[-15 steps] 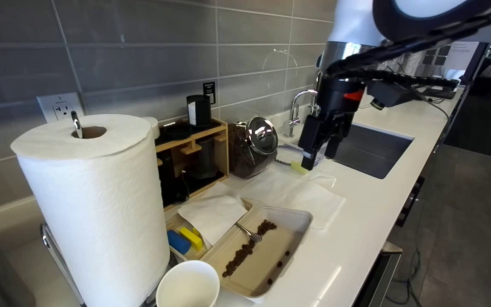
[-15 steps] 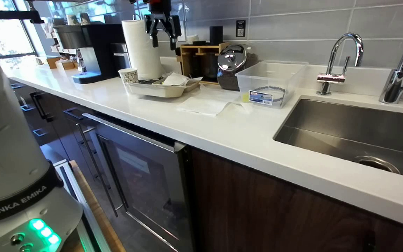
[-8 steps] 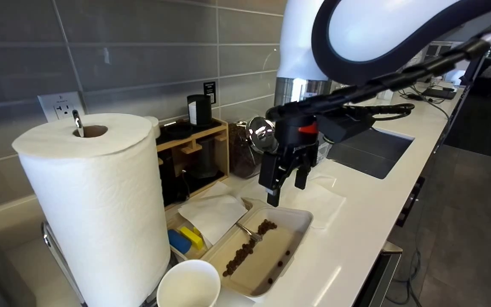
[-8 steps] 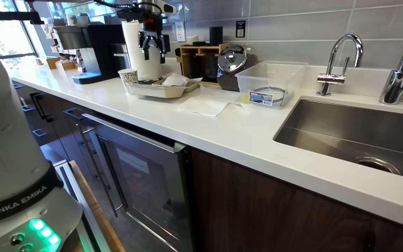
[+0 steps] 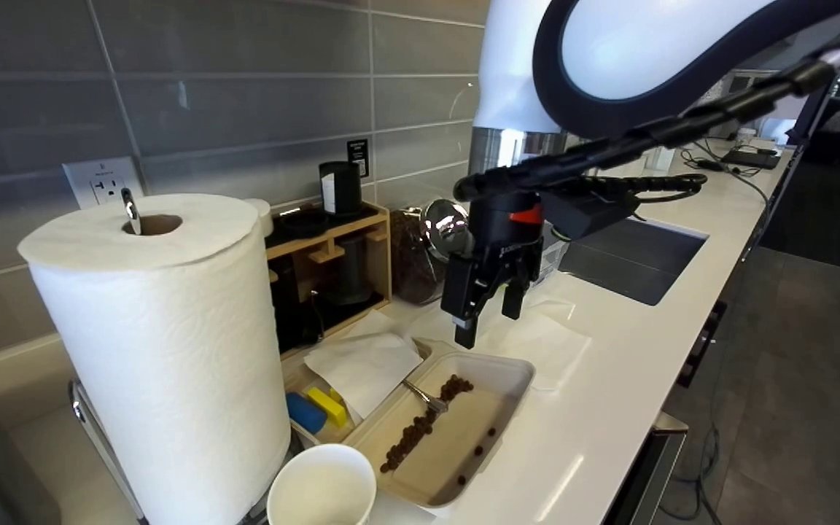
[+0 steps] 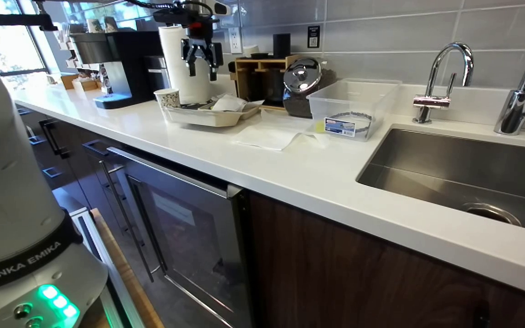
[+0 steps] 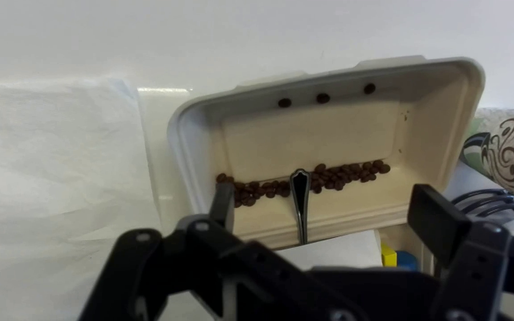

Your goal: Put the spoon on the paper towel

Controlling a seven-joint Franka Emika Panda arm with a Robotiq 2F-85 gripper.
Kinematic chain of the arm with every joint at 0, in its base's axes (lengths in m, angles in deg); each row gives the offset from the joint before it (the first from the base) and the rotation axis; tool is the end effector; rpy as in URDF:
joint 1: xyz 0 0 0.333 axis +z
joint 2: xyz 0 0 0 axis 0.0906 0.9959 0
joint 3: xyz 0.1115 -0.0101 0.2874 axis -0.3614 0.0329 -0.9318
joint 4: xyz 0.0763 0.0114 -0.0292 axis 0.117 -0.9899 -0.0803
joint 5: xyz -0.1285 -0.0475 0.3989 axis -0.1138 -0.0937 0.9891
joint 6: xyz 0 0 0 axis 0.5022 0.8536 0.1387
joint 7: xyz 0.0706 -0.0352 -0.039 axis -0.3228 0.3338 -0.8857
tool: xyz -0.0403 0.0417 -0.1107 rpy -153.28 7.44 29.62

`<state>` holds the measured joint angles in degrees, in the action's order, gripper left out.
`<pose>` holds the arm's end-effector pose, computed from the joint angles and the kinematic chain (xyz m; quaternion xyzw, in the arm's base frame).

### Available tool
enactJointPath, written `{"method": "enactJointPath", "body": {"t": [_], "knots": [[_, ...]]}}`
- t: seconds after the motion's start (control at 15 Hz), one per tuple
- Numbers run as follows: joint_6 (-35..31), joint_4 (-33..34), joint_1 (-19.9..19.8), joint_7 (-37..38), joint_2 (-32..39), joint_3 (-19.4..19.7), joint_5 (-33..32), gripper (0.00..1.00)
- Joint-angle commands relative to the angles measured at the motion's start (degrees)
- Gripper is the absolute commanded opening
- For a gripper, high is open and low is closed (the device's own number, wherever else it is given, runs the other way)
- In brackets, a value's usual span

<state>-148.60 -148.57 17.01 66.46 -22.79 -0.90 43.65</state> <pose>0.5057 0.2499 0.3891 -0.9932 -0.1069 0.0146 0.0442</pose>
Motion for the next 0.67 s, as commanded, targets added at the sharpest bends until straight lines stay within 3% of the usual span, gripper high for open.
{"method": "enactJointPath", "body": {"t": [0.0,0.6], "knots": [[-3.7,1.5,1.4,-0.2,4.3,-0.8,-0.1,1.00],[-9.0,1.5,3.3,5.0,10.2,-0.5,-5.8,1.00]]}}
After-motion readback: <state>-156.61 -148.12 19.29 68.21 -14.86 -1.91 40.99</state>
